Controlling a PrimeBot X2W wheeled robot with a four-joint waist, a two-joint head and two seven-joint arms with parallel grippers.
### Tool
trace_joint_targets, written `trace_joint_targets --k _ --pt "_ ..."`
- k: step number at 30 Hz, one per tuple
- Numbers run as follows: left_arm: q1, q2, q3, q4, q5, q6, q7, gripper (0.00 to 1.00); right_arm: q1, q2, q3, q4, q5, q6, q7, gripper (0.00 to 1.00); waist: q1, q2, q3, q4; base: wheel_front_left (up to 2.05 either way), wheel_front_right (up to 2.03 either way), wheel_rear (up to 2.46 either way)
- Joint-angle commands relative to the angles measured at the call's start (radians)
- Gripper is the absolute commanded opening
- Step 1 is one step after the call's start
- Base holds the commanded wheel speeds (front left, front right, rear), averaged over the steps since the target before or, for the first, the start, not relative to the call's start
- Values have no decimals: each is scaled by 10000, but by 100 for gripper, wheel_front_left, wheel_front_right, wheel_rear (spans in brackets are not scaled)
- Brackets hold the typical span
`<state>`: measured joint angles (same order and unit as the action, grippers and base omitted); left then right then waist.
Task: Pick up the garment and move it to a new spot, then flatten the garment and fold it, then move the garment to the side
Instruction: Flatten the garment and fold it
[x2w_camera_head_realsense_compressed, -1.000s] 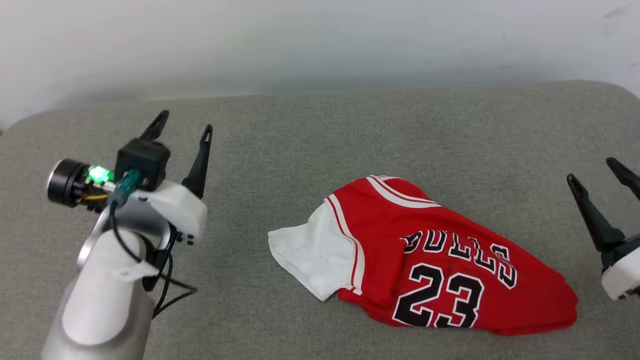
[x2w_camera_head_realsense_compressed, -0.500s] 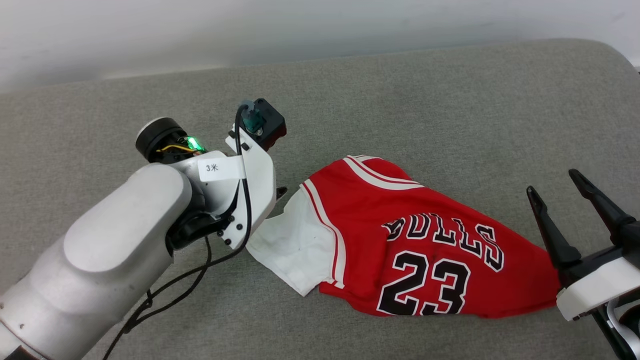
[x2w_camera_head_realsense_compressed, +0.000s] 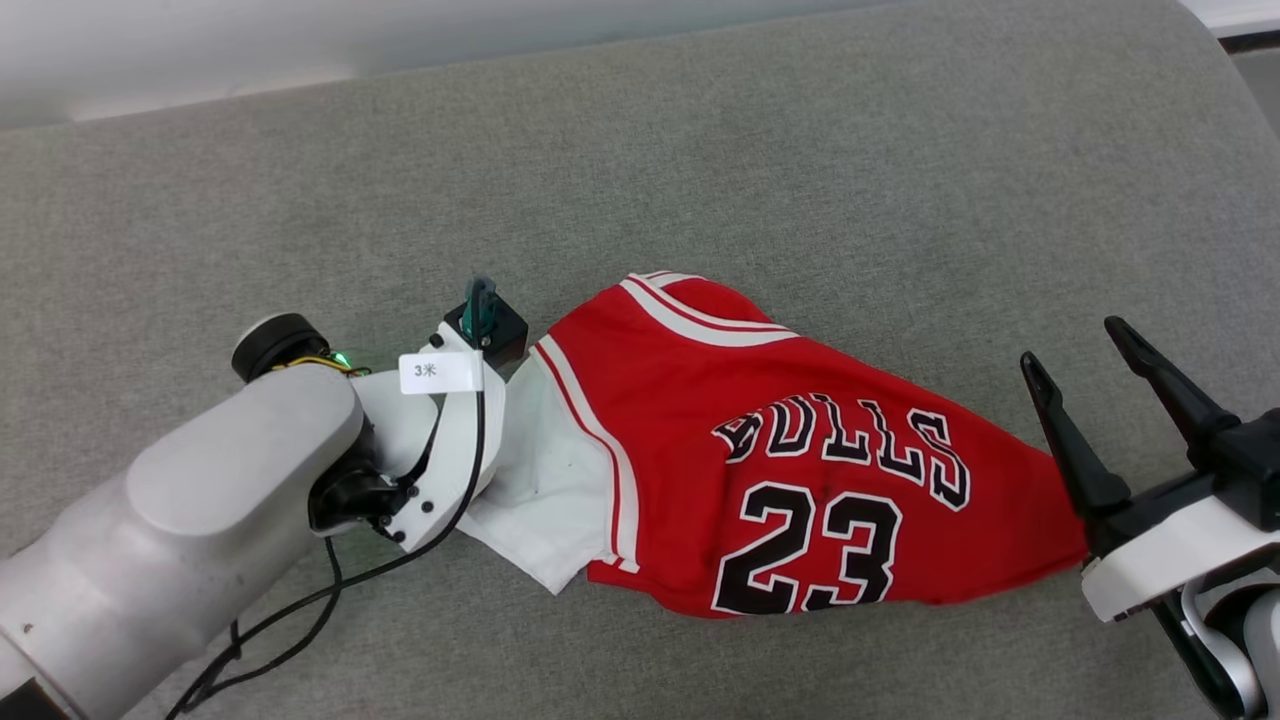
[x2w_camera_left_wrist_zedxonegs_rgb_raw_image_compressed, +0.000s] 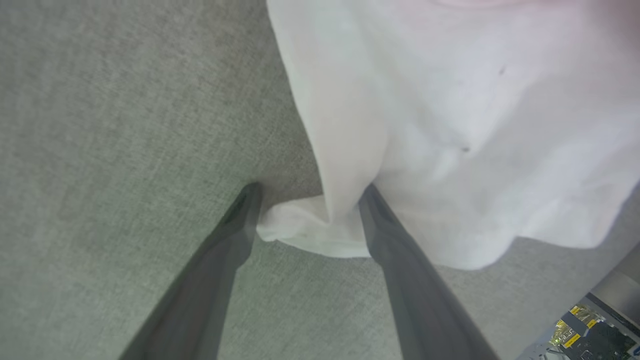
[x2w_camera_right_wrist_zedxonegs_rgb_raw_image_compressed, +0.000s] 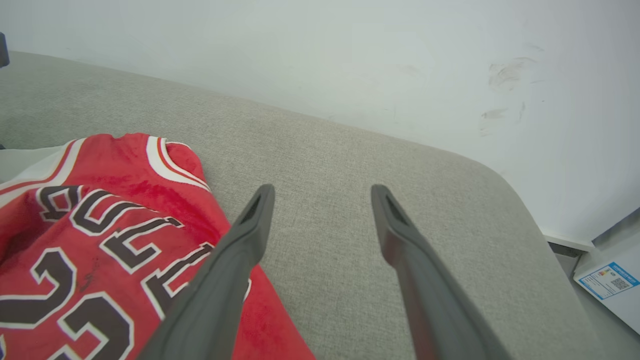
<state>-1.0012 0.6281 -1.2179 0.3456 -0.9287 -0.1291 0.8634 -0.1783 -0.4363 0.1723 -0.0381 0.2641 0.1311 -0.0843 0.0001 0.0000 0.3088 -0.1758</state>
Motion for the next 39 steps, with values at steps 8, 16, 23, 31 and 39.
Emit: trace_joint_targets --k 8,16,23,31,39 --pt "72 -163 -541 410 -144 3 -834 0 -99 56 47 340 45 -7 -110 100 -1 0 -350 197 0 0 0" --pt "-42 632 -512 767 -824 3 -1711 0 408 -61 -181 579 259 -7 -100 100 -1 0 -1076 785 0 0 0" --pt "744 1769 -526 1376 -1260 15 -1744 0 725 37 -288 614 361 -7 -94 100 -1 0 -1242 1024 0 0 0" --pt "1467 1964 -401 1629 -1561 292 -2346 100 948 66 -386 673 430 -7 -74 100 -1 0 -1286 1072 0 0 0" --pt "100 1587 77 1030 -974 283 -3140 100 977 132 -431 731 466 -7 -83 100 -1 0 -1495 1092 0 0 0"
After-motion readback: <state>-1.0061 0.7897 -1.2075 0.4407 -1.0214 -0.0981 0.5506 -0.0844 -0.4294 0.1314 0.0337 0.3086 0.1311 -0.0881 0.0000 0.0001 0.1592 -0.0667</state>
